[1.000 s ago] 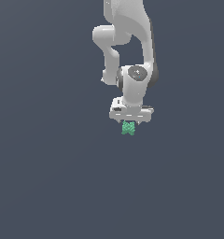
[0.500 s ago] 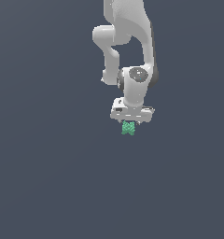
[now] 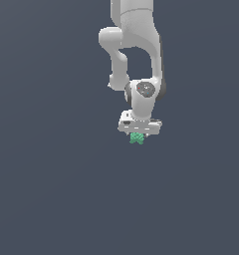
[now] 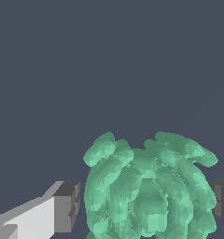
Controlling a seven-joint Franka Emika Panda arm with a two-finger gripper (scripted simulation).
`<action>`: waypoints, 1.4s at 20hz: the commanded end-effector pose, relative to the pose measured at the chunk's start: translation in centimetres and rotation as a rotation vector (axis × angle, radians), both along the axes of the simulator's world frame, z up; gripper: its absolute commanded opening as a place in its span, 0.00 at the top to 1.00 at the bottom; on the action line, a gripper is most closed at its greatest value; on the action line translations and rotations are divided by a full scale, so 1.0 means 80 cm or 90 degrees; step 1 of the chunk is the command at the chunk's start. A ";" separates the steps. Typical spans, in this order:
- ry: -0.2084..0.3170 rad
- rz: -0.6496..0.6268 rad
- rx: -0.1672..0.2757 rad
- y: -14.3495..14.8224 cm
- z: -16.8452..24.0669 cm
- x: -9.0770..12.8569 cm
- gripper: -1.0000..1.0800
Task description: Pick up the object and move it to a goal position.
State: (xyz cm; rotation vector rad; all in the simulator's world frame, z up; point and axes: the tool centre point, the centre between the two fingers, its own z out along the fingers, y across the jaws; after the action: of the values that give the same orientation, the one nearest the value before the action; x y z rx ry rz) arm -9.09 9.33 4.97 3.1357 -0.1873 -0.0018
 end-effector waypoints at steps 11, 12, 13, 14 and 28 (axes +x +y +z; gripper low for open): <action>-0.001 0.000 0.000 0.000 -0.011 0.001 1.00; -0.001 0.000 0.000 0.000 -0.011 0.001 1.00; -0.001 0.000 0.000 0.000 -0.011 0.001 1.00; -0.001 0.000 0.000 0.000 -0.011 0.001 1.00; -0.002 0.000 0.001 -0.052 0.049 0.017 1.00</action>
State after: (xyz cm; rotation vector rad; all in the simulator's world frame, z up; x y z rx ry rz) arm -7.97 6.03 7.91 3.1368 -0.1871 0.0012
